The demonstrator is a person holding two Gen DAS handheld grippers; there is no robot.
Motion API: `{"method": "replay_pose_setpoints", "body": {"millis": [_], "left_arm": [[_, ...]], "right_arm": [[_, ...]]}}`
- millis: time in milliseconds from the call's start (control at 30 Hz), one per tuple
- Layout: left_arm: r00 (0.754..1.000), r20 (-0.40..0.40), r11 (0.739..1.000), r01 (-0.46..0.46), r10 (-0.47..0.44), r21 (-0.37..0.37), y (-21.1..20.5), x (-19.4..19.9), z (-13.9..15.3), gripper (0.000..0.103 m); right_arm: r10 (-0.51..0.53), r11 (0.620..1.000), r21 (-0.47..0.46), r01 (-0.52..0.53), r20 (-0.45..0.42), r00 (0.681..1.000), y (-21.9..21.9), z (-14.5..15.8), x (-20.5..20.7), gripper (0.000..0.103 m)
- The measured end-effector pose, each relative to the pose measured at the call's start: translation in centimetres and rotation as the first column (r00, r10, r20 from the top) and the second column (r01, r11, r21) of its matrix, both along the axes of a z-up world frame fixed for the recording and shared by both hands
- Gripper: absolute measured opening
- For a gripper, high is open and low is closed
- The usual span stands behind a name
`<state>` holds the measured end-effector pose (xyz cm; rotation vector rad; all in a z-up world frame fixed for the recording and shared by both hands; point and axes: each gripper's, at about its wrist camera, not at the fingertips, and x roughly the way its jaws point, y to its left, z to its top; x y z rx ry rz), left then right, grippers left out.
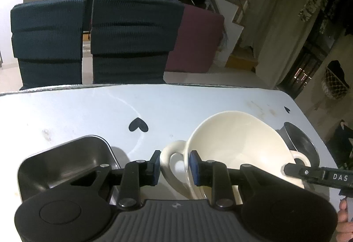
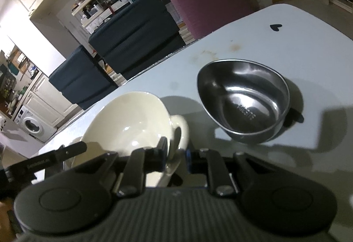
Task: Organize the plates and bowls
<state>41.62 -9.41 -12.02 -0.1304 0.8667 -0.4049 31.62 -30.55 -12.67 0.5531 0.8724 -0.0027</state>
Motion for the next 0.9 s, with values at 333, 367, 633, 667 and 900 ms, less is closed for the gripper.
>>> {"method": "replay_pose_setpoints", "body": {"millis": [333, 367, 633, 667, 900], "left_arm": [[0.997, -0.078, 0.999, -0.015, 0.011, -0.047, 0.2, 0.9, -0.9, 0.031], [0.997, -0.082, 0.999, -0.016, 0.011, -0.049, 0.2, 0.9, -1.0, 0.03], [0.998, -0.064, 1.0, 0.0, -0.002, -0.029, -0.1, 0.5, -1.1, 0.03], [0.998, -0.057, 1.0, 0.004, -0.006, -0.024, -0.1, 0.4, -1.1, 0.03], [1.0, -0.013, 1.0, 0.025, -0.025, 0.014, -0.8, -0.4, -0.6, 0.029]], "right_arm": [[-0.029, 0.999, 0.039, 0.03, -0.02, 0.999, 0.1, -0.6, 0.4, 0.022], [-0.037, 0.998, 0.056, 0.039, -0.025, 0.999, -0.1, -0.7, 0.5, 0.022], [-0.048, 0.996, 0.072, 0.05, -0.033, 0.998, -0.3, -1.1, 0.9, 0.022], [-0.047, 0.996, 0.073, 0.049, -0.031, 0.998, -0.3, -1.2, 0.8, 0.022], [-0.007, 1.0, -0.004, 0.007, -0.022, 1.0, 0.5, -0.6, 0.8, 0.02]]}}
